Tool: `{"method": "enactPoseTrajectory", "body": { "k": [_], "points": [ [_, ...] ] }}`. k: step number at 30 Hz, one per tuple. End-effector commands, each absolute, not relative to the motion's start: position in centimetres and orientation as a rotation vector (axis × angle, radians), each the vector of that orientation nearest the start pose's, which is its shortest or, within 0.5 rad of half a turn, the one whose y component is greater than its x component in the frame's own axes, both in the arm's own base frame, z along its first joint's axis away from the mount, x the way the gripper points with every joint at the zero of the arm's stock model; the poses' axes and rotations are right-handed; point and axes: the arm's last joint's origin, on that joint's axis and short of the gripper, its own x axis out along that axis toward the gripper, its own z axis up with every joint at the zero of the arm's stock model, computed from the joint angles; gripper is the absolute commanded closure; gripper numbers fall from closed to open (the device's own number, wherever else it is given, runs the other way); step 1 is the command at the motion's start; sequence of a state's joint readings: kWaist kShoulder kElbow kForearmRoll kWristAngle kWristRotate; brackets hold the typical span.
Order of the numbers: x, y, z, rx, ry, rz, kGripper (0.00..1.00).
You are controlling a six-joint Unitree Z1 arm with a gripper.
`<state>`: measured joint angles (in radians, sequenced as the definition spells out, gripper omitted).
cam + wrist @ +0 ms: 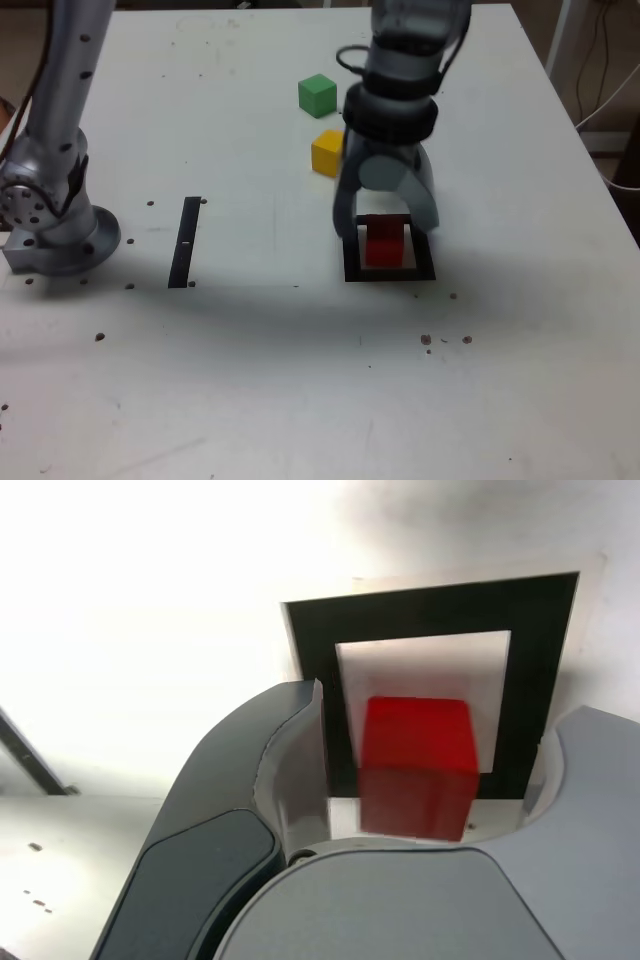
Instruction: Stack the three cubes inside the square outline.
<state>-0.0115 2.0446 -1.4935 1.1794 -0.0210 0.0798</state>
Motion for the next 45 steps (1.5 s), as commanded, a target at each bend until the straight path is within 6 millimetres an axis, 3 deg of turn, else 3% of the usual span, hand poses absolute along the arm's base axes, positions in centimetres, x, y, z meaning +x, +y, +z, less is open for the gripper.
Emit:
{"method": "enactPoseTrajectory", "body": {
  "k": [1, 9, 28, 36, 45],
  "points": [
    [34.7, -0.1, 24.6, 0.054, 1.721, -0.067, 0.01],
    [32.6, 2.3, 27.0, 0.043, 1.740, 0.003, 0.01],
    [31.7, 12.4, 26.9, 0.032, 1.747, -0.011, 0.01],
    [32.1, 14.5, 25.9, 0.039, 1.772, -0.045, 0.01],
    [32.1, 15.0, 26.1, 0.099, 1.761, -0.090, 0.01]
  ]
}}
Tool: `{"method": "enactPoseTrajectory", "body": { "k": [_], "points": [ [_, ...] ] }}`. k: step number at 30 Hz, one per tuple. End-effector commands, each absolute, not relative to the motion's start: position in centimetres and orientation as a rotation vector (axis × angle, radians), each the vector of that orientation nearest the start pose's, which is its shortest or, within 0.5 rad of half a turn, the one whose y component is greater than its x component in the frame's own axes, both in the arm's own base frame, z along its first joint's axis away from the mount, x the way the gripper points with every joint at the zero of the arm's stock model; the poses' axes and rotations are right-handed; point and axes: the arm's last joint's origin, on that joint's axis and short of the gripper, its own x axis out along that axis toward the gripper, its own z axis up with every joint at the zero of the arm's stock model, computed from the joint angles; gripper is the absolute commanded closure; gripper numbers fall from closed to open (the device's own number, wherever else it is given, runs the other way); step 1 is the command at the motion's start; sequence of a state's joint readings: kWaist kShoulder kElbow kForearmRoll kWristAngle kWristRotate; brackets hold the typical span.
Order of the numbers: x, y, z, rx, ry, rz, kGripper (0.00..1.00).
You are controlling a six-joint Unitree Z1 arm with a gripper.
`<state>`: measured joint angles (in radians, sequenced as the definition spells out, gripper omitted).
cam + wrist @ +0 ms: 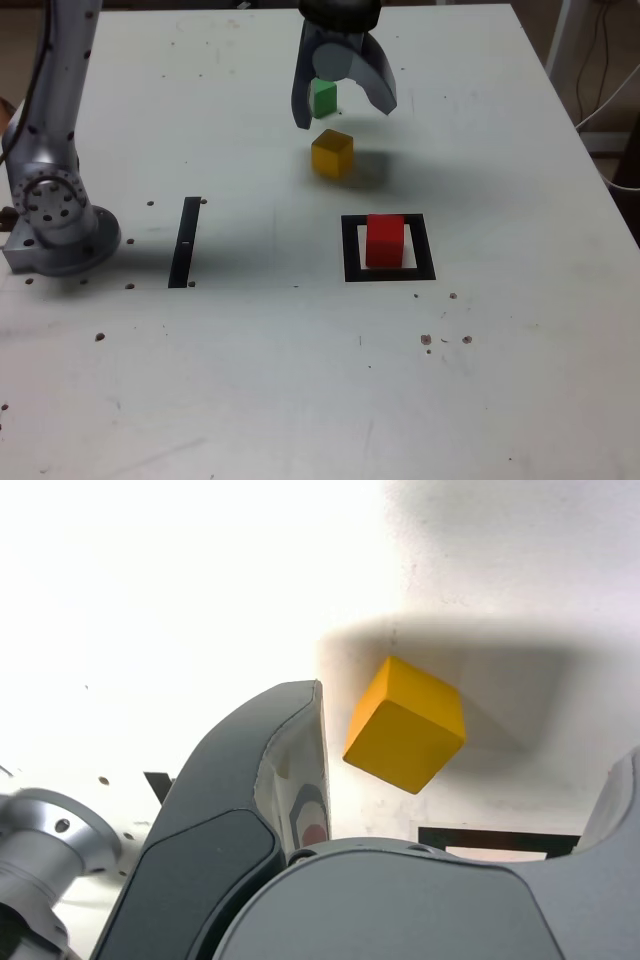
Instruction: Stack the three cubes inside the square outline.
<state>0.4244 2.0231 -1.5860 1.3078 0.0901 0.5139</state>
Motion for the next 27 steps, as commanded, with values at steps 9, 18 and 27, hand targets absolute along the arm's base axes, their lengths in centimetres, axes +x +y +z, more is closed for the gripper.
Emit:
{"method": "enactPoseTrajectory", "body": {
  "k": [9, 18, 27],
  "points": [
    [32.2, 15.1, 25.9, 0.326, 1.717, -0.311, 0.00],
    [31.9, 15.0, 25.6, 0.380, 1.707, -0.343, 0.00],
    [31.7, 14.9, 24.9, 0.376, 1.720, -0.340, 0.00]
  ]
}}
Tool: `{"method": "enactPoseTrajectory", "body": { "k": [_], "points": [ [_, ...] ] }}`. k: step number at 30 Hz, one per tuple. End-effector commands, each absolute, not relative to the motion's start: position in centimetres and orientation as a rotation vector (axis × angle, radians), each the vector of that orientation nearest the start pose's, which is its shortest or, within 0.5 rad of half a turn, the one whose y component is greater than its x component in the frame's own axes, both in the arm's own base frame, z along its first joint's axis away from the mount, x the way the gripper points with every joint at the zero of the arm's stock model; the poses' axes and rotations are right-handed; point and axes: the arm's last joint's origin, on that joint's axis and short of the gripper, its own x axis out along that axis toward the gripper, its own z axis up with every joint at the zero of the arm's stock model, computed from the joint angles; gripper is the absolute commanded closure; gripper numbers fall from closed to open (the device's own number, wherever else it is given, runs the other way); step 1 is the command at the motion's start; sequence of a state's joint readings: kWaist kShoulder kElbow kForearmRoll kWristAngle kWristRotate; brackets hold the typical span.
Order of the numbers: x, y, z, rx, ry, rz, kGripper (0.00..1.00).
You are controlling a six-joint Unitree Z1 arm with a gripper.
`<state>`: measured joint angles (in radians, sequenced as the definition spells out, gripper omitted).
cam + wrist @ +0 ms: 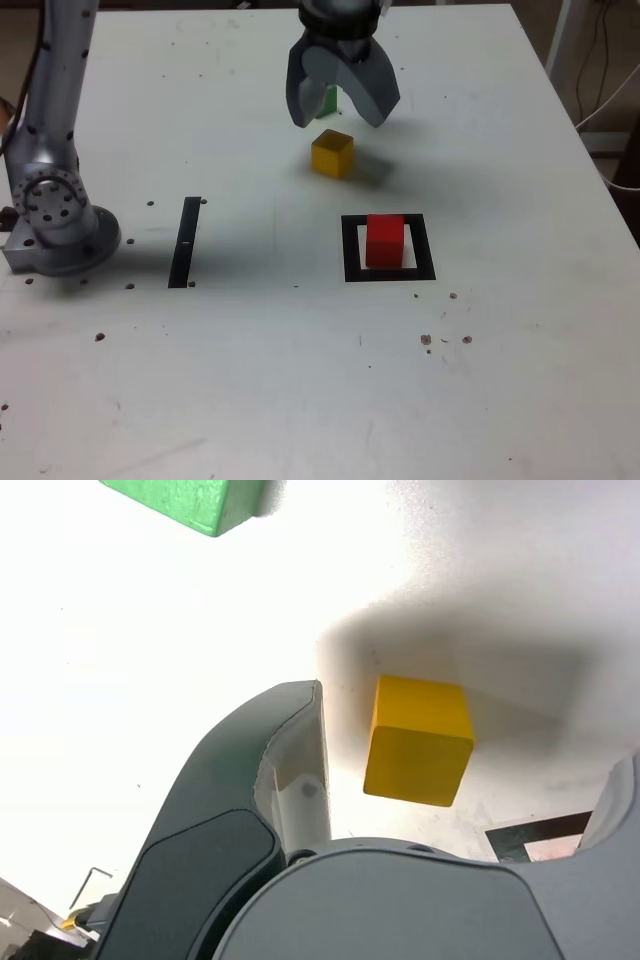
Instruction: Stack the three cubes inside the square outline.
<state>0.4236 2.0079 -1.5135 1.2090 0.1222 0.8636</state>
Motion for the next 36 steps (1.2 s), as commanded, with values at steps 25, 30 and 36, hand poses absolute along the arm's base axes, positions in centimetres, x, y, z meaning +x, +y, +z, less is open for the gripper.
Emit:
{"method": "enactPoseTrajectory", "body": {
  "k": [25, 30, 36],
  "points": [
    [32.2, 14.0, 21.0, 0.354, 1.762, -0.335, 0.10],
    [32.1, 14.0, 20.9, 0.340, 1.774, -0.318, 0.24],
    [32.1, 13.8, 20.8, 0.326, 1.776, -0.294, 0.50]
  ]
}}
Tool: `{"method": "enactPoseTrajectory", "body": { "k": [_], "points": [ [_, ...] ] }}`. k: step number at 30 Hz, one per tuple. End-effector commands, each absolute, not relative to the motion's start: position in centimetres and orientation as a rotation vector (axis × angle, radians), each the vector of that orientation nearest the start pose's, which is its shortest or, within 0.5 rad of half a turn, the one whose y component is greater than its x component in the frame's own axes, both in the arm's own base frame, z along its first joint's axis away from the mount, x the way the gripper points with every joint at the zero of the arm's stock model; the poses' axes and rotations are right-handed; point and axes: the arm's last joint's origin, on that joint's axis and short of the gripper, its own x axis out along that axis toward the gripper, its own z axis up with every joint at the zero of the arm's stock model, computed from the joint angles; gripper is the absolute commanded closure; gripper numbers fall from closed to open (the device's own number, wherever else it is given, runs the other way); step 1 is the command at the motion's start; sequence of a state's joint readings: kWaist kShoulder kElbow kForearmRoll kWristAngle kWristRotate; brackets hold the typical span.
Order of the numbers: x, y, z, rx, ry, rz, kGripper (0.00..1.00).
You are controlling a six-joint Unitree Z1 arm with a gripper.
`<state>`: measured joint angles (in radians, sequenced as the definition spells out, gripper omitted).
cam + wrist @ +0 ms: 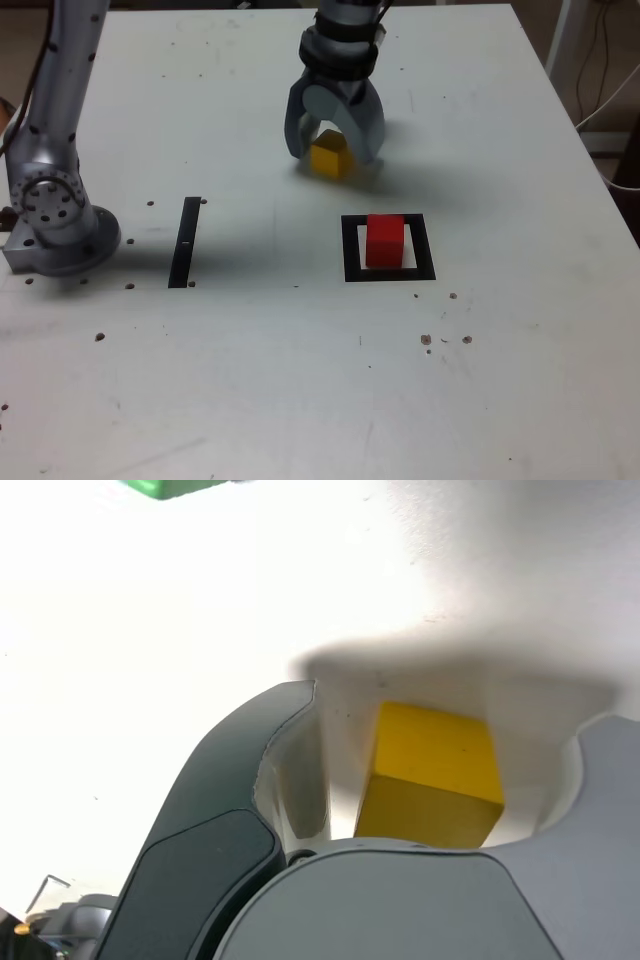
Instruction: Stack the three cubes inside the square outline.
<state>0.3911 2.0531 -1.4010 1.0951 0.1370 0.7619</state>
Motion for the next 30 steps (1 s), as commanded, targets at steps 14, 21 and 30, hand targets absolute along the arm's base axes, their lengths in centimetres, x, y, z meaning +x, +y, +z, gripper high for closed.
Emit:
{"method": "enactPoseTrajectory", "body": {
  "k": [14, 21, 30],
  "points": [
    [32.44, 13.37, 20.87, 0.343, 1.764, -0.293, 0.61],
    [32.43, 13.37, 20.90, 0.342, 1.764, -0.292, 0.61],
    [32.33, 13.32, 21.19, 0.339, 1.761, -0.283, 0.61]
  ]
}}
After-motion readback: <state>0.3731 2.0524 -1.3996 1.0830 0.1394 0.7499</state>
